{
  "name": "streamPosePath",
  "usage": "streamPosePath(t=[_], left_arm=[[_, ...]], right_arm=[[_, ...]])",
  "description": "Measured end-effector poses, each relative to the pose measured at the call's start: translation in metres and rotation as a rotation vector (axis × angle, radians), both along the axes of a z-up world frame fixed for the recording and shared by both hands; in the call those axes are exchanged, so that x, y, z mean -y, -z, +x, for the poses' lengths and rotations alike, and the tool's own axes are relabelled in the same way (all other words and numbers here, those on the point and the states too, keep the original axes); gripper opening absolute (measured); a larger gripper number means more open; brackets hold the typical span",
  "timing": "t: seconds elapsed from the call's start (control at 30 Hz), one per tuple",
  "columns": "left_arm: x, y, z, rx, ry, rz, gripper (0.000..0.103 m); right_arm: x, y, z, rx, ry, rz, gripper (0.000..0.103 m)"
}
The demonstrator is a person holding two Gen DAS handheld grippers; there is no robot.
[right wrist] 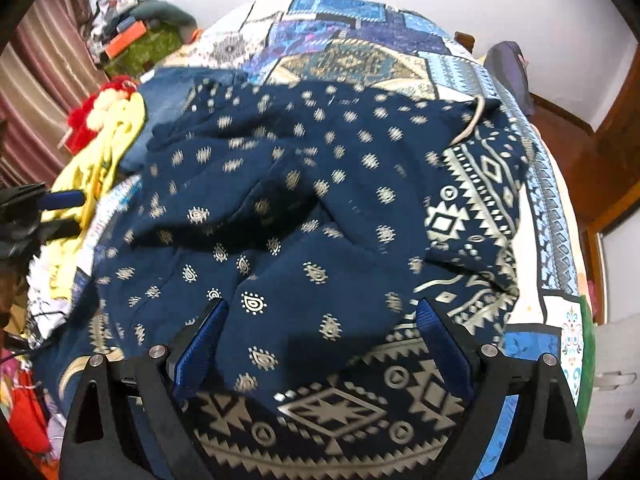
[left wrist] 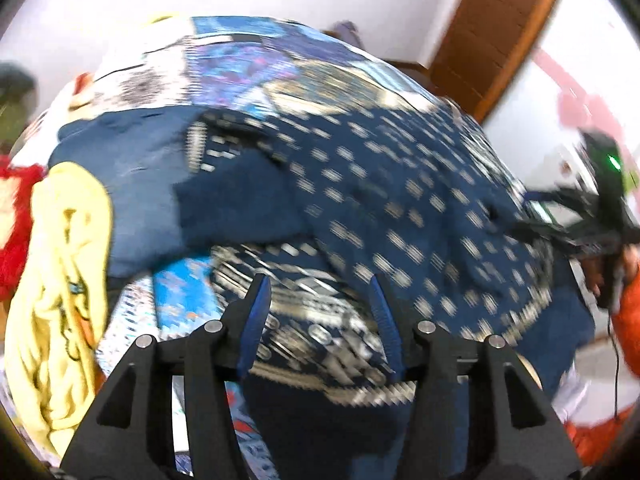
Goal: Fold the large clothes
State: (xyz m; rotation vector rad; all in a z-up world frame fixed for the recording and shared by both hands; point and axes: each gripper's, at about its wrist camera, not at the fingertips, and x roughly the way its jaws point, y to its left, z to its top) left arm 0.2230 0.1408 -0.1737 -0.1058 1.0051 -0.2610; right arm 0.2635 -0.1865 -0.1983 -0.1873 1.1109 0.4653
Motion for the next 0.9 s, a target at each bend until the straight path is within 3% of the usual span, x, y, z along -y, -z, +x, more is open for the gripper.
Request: streamPosePath(t=[0.27, 0.53, 0.63, 0.73, 0.83, 0.9], left_arm=[[-0.071, 0.027, 0.082, -0.04, -0.202, -0.081, 0.051], [-0.101, 0.087, 0.165, -0.145, -0.272, -0.179, 0.051], [-0.103, 0.104, 0.189, -0.159, -0.271, -0.262, 0.051], [-0.101, 0.112, 0.203, -0.145, -0.279, -0.309, 0.052], [-0.099, 0.115, 0.205, -0.125, -0.278, -0.29, 0.05], [-0.1, 0.111, 0.198, -0.086, -0.286, -0.267, 0.037]], right_arm=[[0.057, -0.03, 0.051, 0.083, 0.2, 0.062, 0.093], [0.105, 0.004, 0.124, -0.013, 0.378, 0.103, 0.093], [0.117, 0.026, 0.147, -0.057, 0.416, 0.145, 0.093], [0.121, 0.042, 0.165, -0.088, 0.416, 0.24, 0.086], [0.107, 0.043, 0.175, -0.041, 0.372, 0.219, 0.068], [0.095, 0.043, 0.179, -0.028, 0.324, 0.227, 0.035]])
